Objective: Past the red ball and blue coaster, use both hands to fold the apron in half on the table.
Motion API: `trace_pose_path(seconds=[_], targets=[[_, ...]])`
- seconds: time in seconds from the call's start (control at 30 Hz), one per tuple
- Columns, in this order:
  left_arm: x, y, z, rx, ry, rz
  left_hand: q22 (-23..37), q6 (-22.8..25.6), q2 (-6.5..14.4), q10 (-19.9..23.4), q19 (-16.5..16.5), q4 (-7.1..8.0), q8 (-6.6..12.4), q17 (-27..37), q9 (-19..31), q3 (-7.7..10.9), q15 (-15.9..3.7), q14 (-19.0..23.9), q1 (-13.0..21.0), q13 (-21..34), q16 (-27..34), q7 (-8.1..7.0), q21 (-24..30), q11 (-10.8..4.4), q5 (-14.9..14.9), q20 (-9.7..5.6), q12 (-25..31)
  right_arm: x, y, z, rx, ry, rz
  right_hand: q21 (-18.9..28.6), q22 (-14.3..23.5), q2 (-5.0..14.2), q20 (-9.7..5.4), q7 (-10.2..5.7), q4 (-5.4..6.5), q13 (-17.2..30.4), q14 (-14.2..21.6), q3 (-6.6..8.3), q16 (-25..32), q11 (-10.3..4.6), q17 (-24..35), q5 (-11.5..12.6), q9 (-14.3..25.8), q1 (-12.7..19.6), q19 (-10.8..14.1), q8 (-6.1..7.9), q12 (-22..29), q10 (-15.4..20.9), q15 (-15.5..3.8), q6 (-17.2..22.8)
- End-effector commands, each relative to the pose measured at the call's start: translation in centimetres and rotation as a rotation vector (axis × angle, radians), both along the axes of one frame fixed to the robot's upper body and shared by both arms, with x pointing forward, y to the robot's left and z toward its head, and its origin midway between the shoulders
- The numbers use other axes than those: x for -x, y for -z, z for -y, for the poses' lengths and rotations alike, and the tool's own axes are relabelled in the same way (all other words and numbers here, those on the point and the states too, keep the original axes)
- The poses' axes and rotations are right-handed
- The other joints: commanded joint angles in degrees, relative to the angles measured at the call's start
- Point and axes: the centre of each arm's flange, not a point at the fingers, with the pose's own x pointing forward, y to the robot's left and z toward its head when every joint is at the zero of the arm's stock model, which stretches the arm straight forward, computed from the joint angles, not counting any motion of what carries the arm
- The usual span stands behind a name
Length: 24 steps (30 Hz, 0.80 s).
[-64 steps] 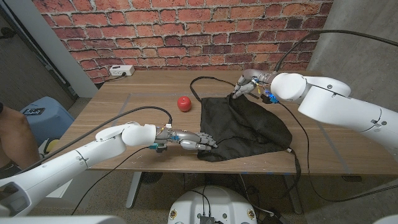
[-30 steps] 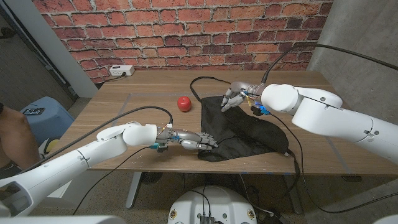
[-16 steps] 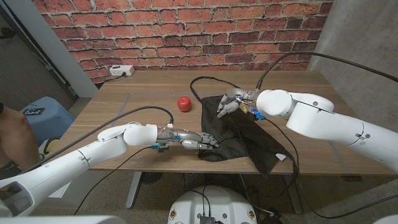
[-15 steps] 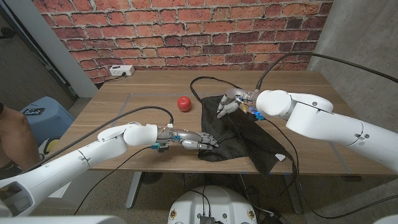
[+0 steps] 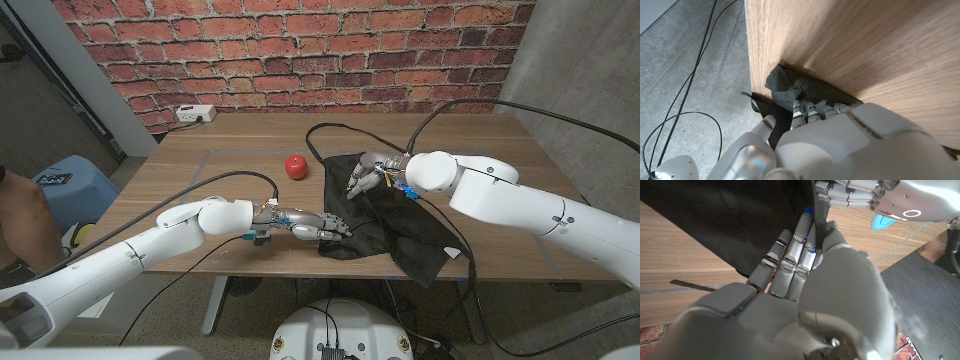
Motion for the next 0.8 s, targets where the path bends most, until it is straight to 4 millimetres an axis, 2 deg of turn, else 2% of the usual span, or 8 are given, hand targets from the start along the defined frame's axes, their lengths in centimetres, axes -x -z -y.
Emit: trace_pose_path(seconds=[0.03,0.2,0.23,0.3,0.57,0.63,0.8], targets=[[-0.2,0.0,-0.3,0.003,-0.002,-0.006,0.2,0.1,0.4,-0.3,-8.2,0.09,-0.24,0.1,0.2,0.31,-0.10,-2.5,-0.1,0.3,0.0,-0.17,0.3,-0.29,-0.1,0.17,-0.1,-0.7,0.2,-0.3,-0.002,-0.014,-0.034,-0.1,0.1,0.89,0.33,0.72,0.33,-1.2,-0.5,-0.56,-0.1,0.29,0.4,-0.2,0.1,-0.2,0.4,-1.14,-1.3,-0.4,-2.06,-2.1],[-0.4,-0.1,-0.4,0.001,-0.002,-0.007,0.2,0.1,0.4,-0.3,-8.2,0.08,-0.24,0.1,0.2,0.33,-0.09,-2.5,-0.1,0.3,0.0,-0.16,0.3,-0.36,-0.1,0.13,-0.1,-0.4,-0.2,-0.4,-0.002,-0.030,-0.037,-0.3,0.1,0.82,0.82,1.07,1.06,-2.5,-1.1,-1.32,-0.6,0.69,0.1,-0.4,0.0,-1.9,0.2,-2.46,-2.4,-0.9,-1.31,-4.8],[-0.4,-0.2,-0.4,0.000,-0.001,-0.007,0.2,0.1,0.4,-0.3,-8.2,0.08,-0.24,0.1,0.2,0.34,-0.09,-2.5,-0.1,0.3,0.0,-0.15,0.3,-0.35,-0.1,0.16,-0.2,-0.3,-0.3,-0.5,-0.001,-0.033,-0.037,-0.3,0.1,0.66,1.19,1.40,1.45,-2.9,-1.1,-1.66,-1.0,1.40,-0.3,-0.4,0.0,-2.8,0.0,-2.79,-2.8,-1.4,-0.92,-5.4],[-0.5,-0.2,-0.4,0.000,0.000,-0.007,0.2,0.1,0.4,-0.3,-8.2,0.08,-0.23,0.1,0.2,0.35,-0.10,-2.5,-0.1,0.3,0.0,-0.17,0.3,-0.30,-0.1,0.12,-0.1,-0.1,-0.5,-0.5,0.001,-0.041,-0.042,-0.3,0.1,0.25,1.71,2.09,2.33,-3.5,-1.2,-2.48,-1.5,1.52,-0.9,-0.5,-0.1,-4.9,0.1,-3.31,-3.3,-1.5,-0.26,-6.2],[-0.7,-0.4,-0.5,-0.001,0.002,-0.010,0.2,0.2,0.4,-0.2,-8.2,0.08,-0.21,0.1,0.2,0.39,-0.07,-2.5,-0.1,0.3,0.0,-0.12,0.3,-0.31,-0.1,0.12,-0.1,0.2,-1.0,-0.7,0.006,-0.079,-0.074,-0.3,0.1,-0.35,3.95,3.62,4.62,-5.2,-2.0,-4.54,-2.9,3.50,-2.3,-0.5,-0.5,-10.3,0.4,-4.64,-5.1,-3.4,2.33,-7.8],[-0.8,-0.4,-0.5,0.000,0.002,-0.010,0.2,0.2,0.4,-0.3,-8.2,0.08,-0.22,0.1,0.2,0.39,-0.07,-2.5,-0.1,0.3,0.0,-0.14,0.3,-0.32,-0.1,0.11,-0.1,0.2,-1.1,-0.8,0.000,-0.087,-0.087,-0.4,0.1,-0.42,4.53,4.70,4.97,-5.7,-2.5,-4.88,-3.4,4.26,-2.7,-0.4,-0.6,-11.3,0.4,-5.38,-5.6,-3.9,2.86,-9.1],[-0.9,-0.4,-0.6,0.002,0.001,-0.015,0.2,0.2,0.4,-0.3,-8.2,0.08,-0.22,0.1,0.2,0.42,-0.08,-2.5,-0.1,0.3,0.0,-0.17,0.3,-0.36,-0.1,0.14,-0.1,0.2,-1.4,-1.1,-0.005,-0.115,-0.102,-0.5,0.0,-0.50,5.26,5.36,5.40,-6.4,-2.6,-5.36,-3.8,4.95,-3.2,-0.3,-0.9,-12.6,0.3,-6.27,-6.4,-4.5,3.42,-10.7]])
